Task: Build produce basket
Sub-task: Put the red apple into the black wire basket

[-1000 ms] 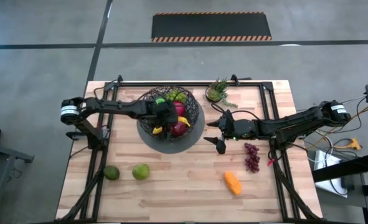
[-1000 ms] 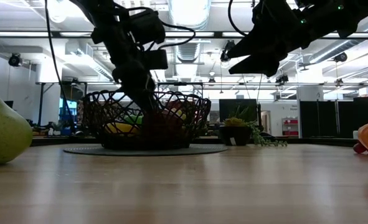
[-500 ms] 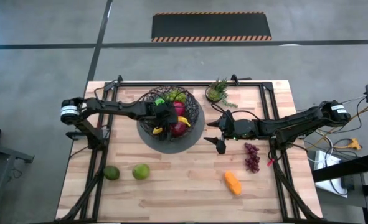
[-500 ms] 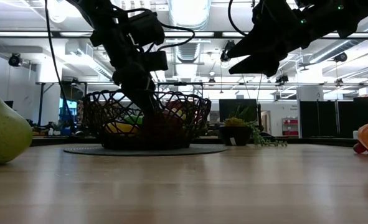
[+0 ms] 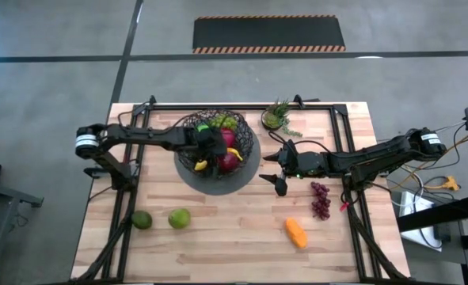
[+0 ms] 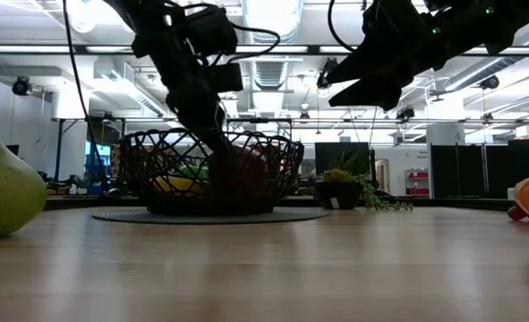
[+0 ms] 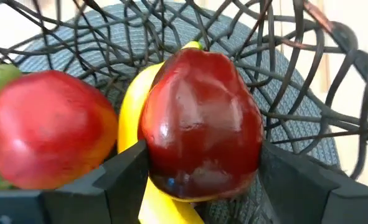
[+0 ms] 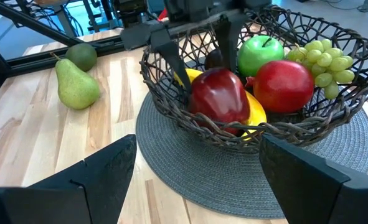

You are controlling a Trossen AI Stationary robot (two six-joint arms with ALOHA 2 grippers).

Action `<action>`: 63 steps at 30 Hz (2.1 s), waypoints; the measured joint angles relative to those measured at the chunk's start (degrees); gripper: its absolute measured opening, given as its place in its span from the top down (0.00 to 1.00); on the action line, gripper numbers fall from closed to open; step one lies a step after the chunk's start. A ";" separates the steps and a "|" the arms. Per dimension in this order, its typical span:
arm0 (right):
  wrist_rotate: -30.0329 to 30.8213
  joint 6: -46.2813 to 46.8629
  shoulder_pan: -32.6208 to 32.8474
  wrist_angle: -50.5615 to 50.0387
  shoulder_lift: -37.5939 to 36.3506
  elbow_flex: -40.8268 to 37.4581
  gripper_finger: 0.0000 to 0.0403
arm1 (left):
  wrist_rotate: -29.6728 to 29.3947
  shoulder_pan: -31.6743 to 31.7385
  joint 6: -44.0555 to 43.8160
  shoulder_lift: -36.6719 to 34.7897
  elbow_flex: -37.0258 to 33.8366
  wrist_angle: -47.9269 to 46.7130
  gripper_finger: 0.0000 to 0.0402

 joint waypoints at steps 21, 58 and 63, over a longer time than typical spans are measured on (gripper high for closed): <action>-0.02 -0.02 0.13 -0.05 0.00 0.00 0.20 | -1.20 1.18 -0.04 1.98 28.13 -50.25 0.36; -0.28 -1.33 0.13 -0.54 0.00 -0.07 0.20 | -1.12 2.14 6.04 24.10 45.08 -59.48 0.32; -0.28 -1.33 0.13 -0.52 0.00 -0.07 0.20 | -1.14 2.12 6.06 24.10 45.08 -59.25 0.27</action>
